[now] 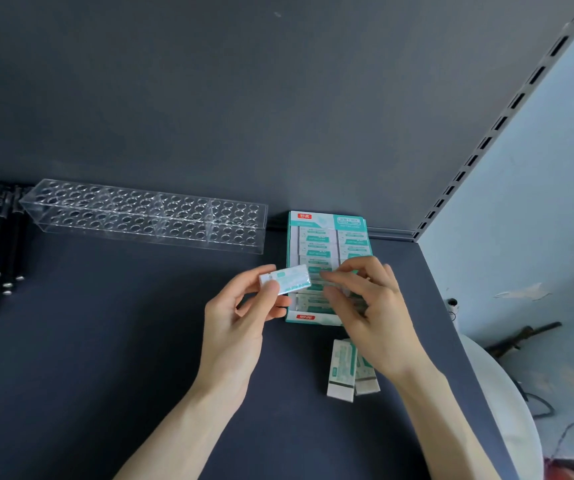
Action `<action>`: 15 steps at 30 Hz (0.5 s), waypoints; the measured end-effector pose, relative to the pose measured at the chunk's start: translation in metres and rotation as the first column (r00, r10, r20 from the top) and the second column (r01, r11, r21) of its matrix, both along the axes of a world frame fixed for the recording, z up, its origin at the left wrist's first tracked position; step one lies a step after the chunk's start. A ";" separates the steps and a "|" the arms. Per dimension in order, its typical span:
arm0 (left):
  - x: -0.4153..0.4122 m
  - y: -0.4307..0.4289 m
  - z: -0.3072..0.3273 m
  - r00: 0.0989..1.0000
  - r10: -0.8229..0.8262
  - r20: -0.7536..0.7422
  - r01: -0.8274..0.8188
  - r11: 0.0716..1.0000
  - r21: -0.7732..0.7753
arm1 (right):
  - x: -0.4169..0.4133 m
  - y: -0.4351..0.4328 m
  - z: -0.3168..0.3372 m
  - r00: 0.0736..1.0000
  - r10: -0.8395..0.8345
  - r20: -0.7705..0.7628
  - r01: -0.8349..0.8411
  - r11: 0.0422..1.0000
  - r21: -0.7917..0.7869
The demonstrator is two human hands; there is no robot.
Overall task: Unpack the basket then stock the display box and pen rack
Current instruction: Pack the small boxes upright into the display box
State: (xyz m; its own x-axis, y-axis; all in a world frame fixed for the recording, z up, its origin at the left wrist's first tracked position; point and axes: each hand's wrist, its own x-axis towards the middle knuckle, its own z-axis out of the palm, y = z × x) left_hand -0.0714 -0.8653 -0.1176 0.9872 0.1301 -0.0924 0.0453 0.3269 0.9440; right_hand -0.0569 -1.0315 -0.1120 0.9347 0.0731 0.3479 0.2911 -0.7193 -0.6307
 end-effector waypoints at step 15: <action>-0.005 -0.005 -0.005 0.989 -0.124 0.085 0.042 0.770 0.637 | -0.011 -0.038 0.007 0.992 0.046 -0.119 0.012 0.893 0.450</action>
